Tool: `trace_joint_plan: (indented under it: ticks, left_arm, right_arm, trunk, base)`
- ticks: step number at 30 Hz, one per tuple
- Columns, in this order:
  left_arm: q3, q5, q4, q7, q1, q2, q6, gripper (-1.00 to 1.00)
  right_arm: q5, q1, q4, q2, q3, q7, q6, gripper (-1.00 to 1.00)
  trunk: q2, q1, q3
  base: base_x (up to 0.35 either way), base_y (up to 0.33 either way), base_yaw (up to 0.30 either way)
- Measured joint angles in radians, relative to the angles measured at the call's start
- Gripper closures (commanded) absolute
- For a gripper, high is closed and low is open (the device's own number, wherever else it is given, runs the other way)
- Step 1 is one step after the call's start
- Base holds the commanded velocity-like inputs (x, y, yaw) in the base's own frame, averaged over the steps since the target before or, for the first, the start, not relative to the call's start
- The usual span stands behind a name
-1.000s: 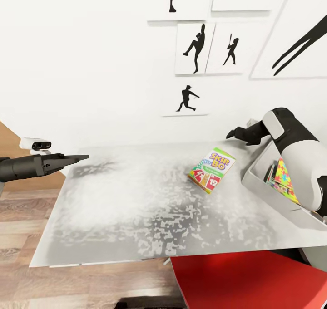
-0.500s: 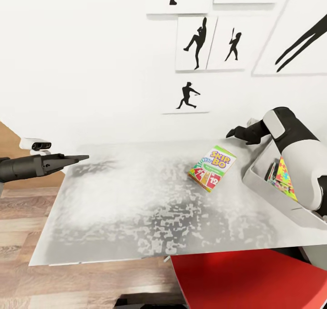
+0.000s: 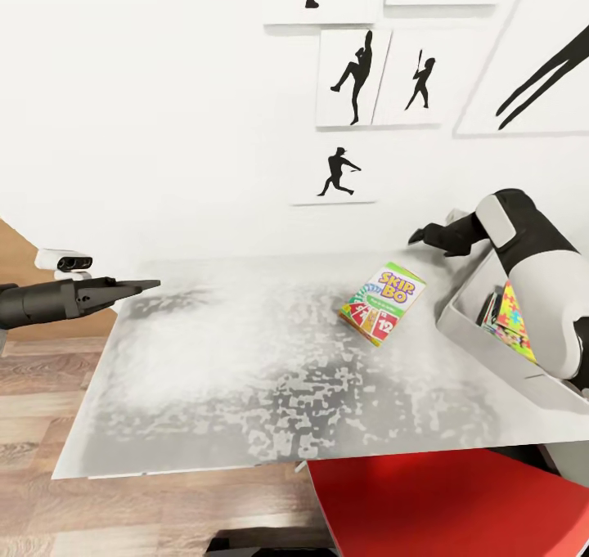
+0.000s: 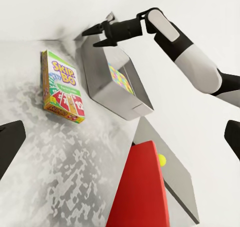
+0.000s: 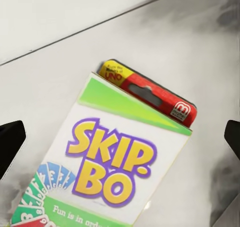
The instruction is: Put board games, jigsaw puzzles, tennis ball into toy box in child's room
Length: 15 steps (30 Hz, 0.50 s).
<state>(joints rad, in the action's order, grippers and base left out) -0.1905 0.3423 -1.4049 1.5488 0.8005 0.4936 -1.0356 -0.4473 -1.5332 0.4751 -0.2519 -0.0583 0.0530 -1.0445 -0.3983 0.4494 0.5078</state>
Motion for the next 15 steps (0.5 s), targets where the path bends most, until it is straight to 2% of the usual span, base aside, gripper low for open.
trace_joint_plan:
  ticks: [15]
  left_arm:
    - [0.0, 0.0, 0.0, 0.0, 0.0, 0.0, 0.0, -1.0]
  right_arm:
    - [0.0, 0.0, 0.061, -0.002, 0.001, 0.001, 0.0, -1.0]
  trunk:
    - [0.0, 0.0, 0.006]
  base:
    - [0.0, 0.0, 0.0]
